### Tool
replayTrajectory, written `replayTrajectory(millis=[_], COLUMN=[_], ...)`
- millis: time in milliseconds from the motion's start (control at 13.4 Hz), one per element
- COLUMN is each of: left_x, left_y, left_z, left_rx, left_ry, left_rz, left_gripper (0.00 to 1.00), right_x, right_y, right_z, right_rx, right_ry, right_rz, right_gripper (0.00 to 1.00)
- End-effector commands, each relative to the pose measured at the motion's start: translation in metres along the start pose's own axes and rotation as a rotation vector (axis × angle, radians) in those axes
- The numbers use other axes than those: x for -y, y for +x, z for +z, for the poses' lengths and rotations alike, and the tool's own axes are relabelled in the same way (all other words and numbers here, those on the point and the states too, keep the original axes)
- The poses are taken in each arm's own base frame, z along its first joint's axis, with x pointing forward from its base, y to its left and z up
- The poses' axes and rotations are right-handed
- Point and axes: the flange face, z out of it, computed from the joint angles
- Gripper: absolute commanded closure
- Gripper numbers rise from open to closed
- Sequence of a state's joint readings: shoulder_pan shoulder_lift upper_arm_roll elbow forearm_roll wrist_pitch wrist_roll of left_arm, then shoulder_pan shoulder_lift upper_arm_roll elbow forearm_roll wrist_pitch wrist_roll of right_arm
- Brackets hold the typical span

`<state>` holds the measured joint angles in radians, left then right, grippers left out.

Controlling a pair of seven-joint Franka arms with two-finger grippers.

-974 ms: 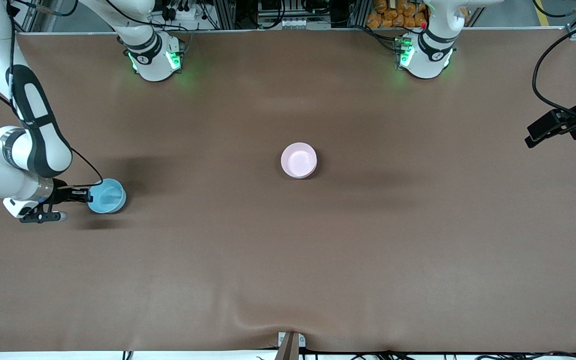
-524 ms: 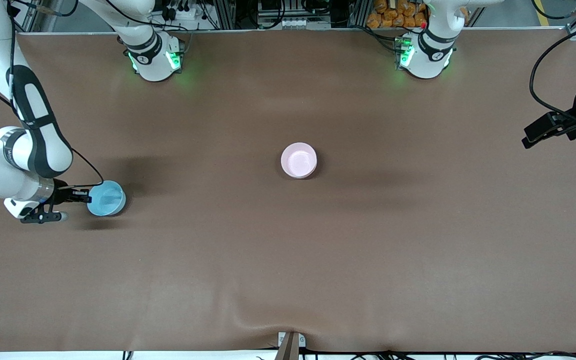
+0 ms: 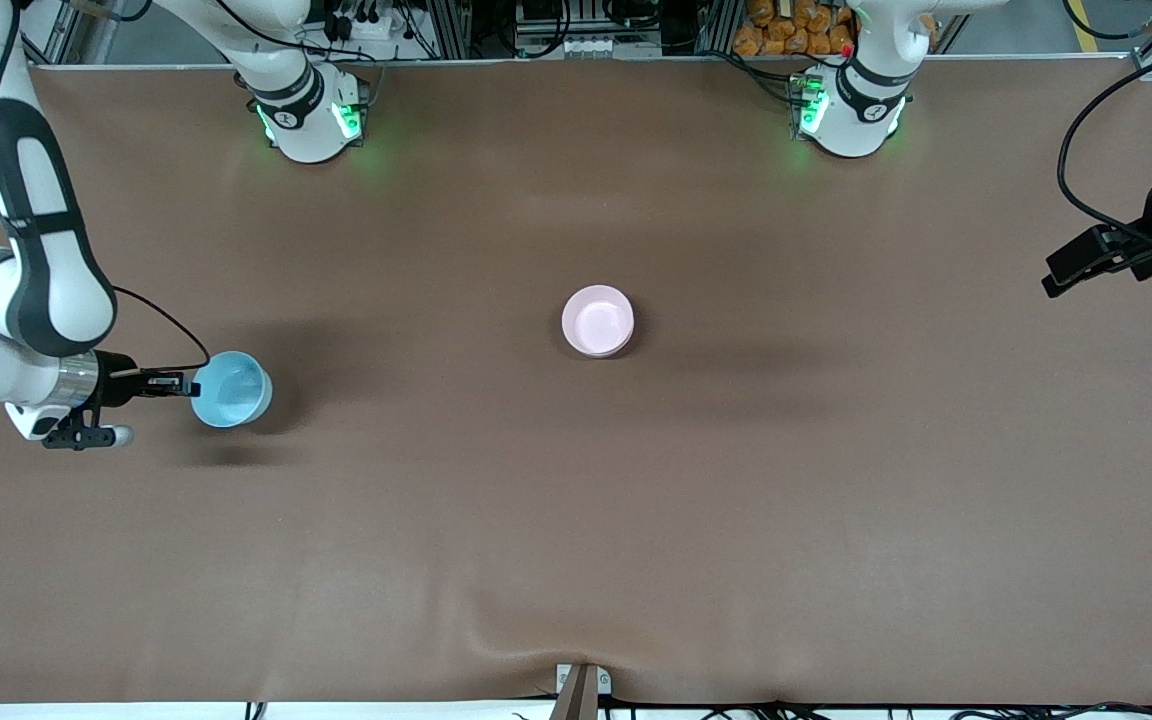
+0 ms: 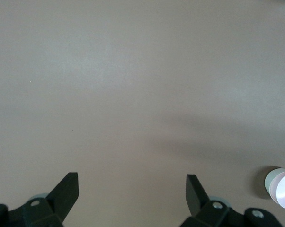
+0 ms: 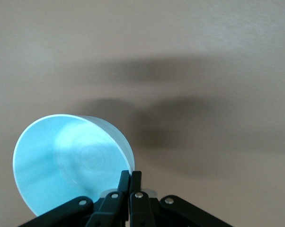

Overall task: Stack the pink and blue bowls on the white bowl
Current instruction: 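Lower the right gripper and grasp the light blue bowl's rim, then carry the light blue bowl with the right gripper over the stack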

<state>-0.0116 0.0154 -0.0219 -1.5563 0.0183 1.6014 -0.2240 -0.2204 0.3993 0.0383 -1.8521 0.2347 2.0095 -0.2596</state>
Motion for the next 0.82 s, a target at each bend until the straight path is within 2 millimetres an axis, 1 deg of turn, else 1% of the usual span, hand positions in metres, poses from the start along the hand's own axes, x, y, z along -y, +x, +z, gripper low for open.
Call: replayTrajectory(millis=[0, 75, 150, 300, 374, 449, 599, 749], left_x=[0.002, 0.002, 0.001, 0.002, 0.002, 0.002, 0.001, 0.001], left_y=[-0.004, -0.004, -0.005, -0.005, -0.005, -0.005, -0.005, -0.004], left_z=[-0.003, -0.003, -0.002, -0.001, -0.001, 0.0, 0.0, 0.002], left_rx=[0.006, 0.006, 0.008, 0.011, 0.01, 0.012, 0.012, 0.013], left_ry=[-0.018, -0.018, -0.018, -0.017, -0.016, -0.016, -0.017, -0.015], left_rz=[0.01, 0.01, 0.012, 0.01, 0.011, 0.011, 0.012, 0.012], left_gripper=[0.0, 0.0, 0.0, 0.0, 0.0, 0.0, 0.0, 0.0], right_x=[0.09, 0.126, 0.158, 0.215, 0.254, 0.292, 0.372, 0.421], right_y=[-0.013, -0.019, -0.026, -0.044, -0.056, -0.07, -0.097, -0.116], right_z=[-0.031, -0.041, -0.046, -0.056, -0.057, -0.053, -0.036, -0.025], right_rx=[-0.013, -0.023, -0.027, -0.014, -0.009, -0.005, -0.003, -0.036], right_ry=[0.002, -0.006, -0.01, 0.029, 0.041, 0.032, 0.012, 0.023], right_rz=[0.119, 0.15, 0.175, 0.242, 0.278, 0.323, 0.382, 0.446], right_gripper=[1.0, 1.0, 1.0, 1.0, 1.0, 1.0, 1.0, 1.0])
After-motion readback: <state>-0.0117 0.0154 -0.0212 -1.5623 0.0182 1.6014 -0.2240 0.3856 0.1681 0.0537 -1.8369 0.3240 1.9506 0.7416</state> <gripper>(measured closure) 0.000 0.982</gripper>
